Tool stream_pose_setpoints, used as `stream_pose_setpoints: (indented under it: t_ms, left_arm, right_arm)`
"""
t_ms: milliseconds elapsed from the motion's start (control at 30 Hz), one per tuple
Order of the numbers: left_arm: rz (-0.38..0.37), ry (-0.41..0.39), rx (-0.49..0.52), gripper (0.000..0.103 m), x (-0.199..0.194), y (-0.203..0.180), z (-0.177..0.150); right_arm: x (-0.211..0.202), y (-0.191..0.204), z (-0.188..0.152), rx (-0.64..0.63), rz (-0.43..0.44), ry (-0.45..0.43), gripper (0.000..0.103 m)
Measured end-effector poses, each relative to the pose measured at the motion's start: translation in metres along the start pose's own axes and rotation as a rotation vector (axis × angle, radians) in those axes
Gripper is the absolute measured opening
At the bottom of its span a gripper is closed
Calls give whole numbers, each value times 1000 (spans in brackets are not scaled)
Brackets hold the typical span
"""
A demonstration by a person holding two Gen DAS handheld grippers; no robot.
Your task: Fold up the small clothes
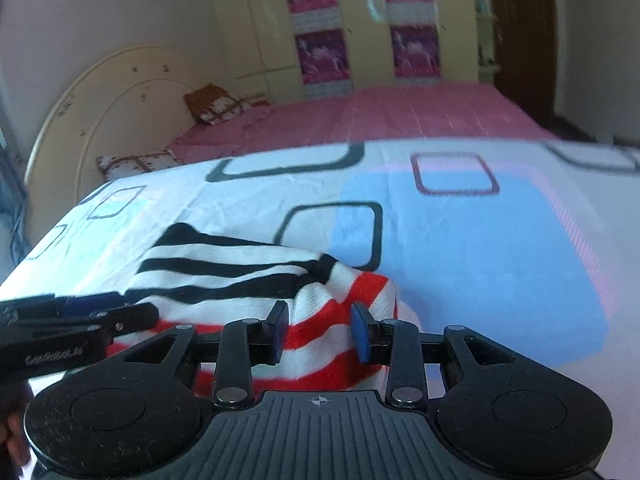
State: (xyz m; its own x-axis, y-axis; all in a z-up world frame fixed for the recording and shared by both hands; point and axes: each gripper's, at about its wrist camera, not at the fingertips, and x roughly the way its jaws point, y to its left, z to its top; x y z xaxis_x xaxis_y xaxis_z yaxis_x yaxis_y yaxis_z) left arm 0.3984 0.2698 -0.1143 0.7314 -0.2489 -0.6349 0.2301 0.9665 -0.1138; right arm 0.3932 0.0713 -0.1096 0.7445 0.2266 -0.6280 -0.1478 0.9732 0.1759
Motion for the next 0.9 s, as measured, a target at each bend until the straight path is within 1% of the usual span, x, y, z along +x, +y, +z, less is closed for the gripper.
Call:
stream_pose_setpoints:
  t_ms: [100, 233, 300, 367, 433, 500, 600, 733, 833, 900]
  left_arm:
    - [9, -6, 14, 50, -19, -3, -6]
    - [15, -8, 30, 50, -39, -8, -22]
    - [22, 6, 45, 50, -43, -10, -33]
    - [30, 11, 31, 52, -42, -8, -42]
    - [23, 10, -5, 52, -39, -4, -45]
    - [25, 12, -14, 52, -37, -3, -44]
    - [32, 16, -27, 52, -44, -2, -42]
    - [47, -6, -27, 50, -66, -7, -49]
    - [42, -6, -10, 50, -80, -14, -59]
    - [47, 5, -20, 50, -86, -16, -69]
  right_arm:
    - [-17, 5, -10, -10, 15, -3, 34]
    - [-29, 7, -32, -25, 15, 25, 34]
    - [-33, 7, -43, -36, 0, 36, 34]
    - [-30, 5, -53, -45, -15, 58, 34]
    - [-24, 0, -58, -33, -11, 67, 34]
    - [-19, -3, -59, -21, -3, 66, 34]
    - [-21, -14, -57, 52, 23, 79, 34]
    - [-49, -11, -56, 46, 49, 40, 34]
    - [-69, -5, -63, 10, 66, 22, 34]
    - [-77, -4, -69, 13, 74, 25, 34]
